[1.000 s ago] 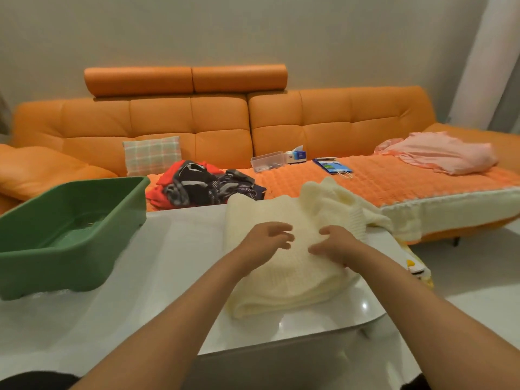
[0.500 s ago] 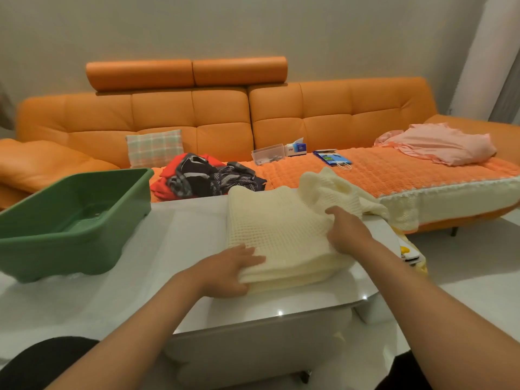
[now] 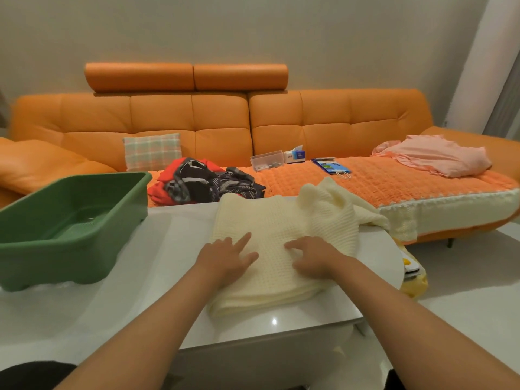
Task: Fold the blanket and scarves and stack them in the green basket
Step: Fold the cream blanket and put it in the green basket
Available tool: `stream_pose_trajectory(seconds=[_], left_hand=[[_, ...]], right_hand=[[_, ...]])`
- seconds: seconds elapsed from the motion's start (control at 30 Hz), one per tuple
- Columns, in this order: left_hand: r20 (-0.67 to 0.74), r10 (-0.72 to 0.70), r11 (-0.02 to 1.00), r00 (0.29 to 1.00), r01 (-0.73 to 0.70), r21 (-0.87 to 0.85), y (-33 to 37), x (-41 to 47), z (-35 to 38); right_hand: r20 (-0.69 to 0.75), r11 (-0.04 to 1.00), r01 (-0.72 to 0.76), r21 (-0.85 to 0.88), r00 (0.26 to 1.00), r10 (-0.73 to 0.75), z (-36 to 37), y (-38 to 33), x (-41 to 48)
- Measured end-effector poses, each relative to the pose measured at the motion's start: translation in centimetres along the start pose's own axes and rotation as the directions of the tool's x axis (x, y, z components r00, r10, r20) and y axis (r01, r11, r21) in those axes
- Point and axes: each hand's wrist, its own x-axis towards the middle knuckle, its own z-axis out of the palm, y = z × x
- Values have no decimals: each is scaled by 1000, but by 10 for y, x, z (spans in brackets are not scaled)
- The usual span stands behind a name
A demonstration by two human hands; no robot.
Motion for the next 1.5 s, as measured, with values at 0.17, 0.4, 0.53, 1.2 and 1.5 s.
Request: stream_pose_trajectory(seconds=[0.17, 0.4, 0.53, 1.2, 1.5], left_hand=[[56, -195, 960, 979, 179, 216, -50, -13, -3], [132, -332, 933, 934, 305, 188, -123, -23, -22], [-19, -231, 970, 973, 232, 76, -136, -12, -23], [-15, -87, 977, 996, 83, -198, -135, 45, 4], [-64, -62, 998, 996, 61, -20, -101, 39, -6]], right_hand=[[66, 984, 155, 87, 985, -161, 16, -53, 13], [123, 934, 278, 224, 943, -310, 33, -116, 39], [-75, 917, 227, 328, 974, -214, 33, -133, 72], [-255, 903, 1, 430, 959, 120, 37, -134, 152], [-181, 953, 101, 285, 982, -50, -10, -77, 79]])
